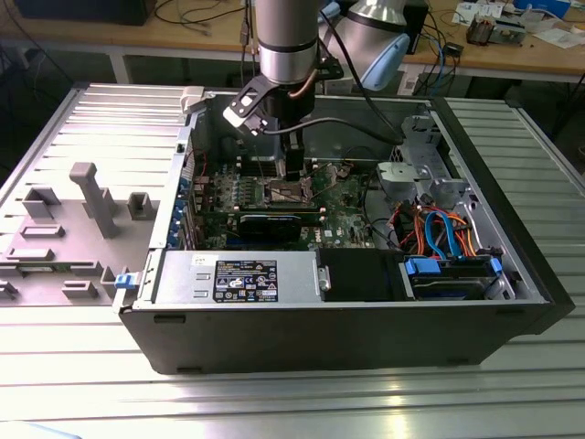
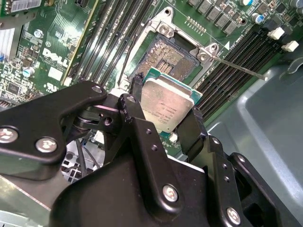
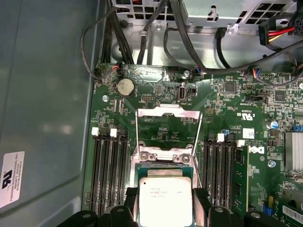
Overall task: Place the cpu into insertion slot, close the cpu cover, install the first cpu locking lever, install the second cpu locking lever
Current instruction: 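Place the cpu into insertion slot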
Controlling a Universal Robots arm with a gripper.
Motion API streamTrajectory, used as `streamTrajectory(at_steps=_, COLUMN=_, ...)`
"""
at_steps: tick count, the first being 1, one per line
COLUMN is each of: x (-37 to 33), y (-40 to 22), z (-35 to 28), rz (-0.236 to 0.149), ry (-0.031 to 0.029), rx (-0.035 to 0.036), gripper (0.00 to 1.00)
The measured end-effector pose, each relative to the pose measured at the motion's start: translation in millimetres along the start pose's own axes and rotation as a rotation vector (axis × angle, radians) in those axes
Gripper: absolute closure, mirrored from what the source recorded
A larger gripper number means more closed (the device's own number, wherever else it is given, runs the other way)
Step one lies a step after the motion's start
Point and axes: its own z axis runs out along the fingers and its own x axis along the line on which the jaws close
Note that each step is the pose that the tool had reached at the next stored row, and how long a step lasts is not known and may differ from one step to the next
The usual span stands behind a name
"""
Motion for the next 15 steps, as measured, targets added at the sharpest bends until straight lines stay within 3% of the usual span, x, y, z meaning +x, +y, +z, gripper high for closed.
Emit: streamTrajectory(at_steps=15, x=0.0, y=-3.2, z=9.2, rz=0.000, ry=-0.0019, rx=0.0002, gripper=0.45)
